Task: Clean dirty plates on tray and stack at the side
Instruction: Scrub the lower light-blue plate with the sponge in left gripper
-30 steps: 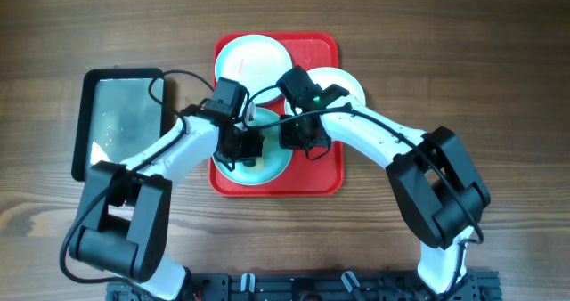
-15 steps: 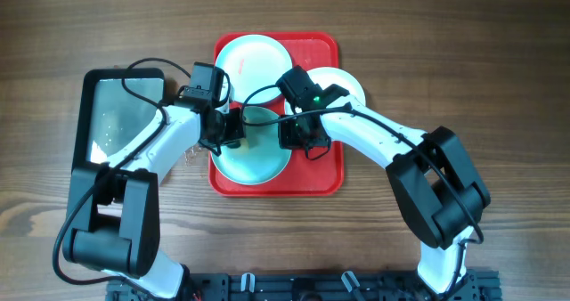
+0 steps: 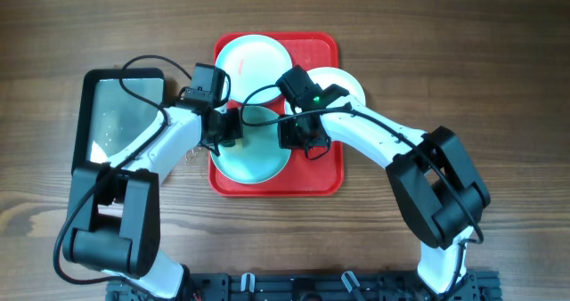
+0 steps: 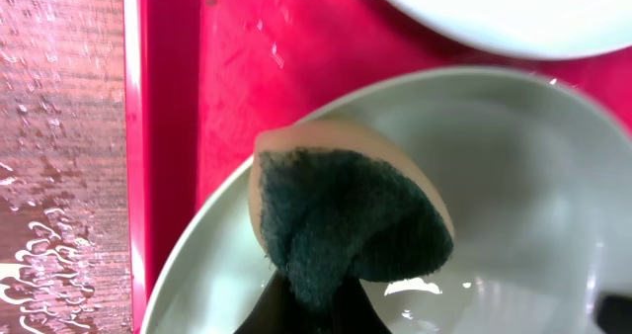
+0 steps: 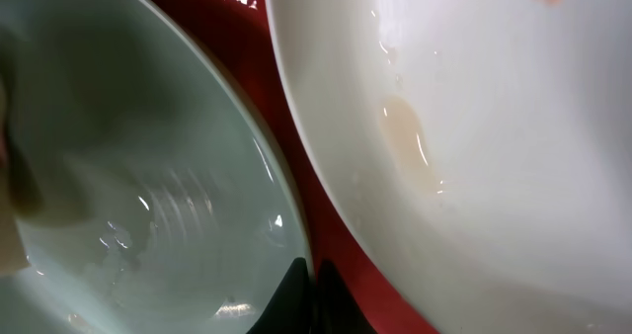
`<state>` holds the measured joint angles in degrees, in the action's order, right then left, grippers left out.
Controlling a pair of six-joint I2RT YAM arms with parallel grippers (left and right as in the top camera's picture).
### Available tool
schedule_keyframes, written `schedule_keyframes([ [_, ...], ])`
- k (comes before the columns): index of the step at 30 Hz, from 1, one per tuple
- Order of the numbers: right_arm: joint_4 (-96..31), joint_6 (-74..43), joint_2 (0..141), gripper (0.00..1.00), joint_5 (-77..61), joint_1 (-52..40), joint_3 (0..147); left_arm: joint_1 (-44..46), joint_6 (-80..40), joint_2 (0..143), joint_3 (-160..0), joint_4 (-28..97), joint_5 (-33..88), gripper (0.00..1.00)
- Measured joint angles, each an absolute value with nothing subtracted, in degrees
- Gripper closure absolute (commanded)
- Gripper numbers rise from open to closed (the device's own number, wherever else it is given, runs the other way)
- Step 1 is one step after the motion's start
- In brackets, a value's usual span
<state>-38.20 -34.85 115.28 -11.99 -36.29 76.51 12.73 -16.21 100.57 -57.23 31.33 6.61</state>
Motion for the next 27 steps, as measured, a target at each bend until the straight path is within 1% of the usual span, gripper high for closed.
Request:
schedule_keyframes([
  [8,-38.2,-34.7,115.3,0.96,-12.0,-36.3,76.5,12.7,-16.2,100.5,-55.0,29.9,7.2,0.96],
  [17,-38.2,-34.7,115.3,0.96,-12.0,-36.3,76.5,12.4,-16.2,100.5,-54.2,30.0,15.9,0.96],
  [27,-38.2,-34.7,115.3,0.96,-12.0,-36.3,76.5,15.2,-16.2,100.5,-53.5,30.5,22.0,0.96],
])
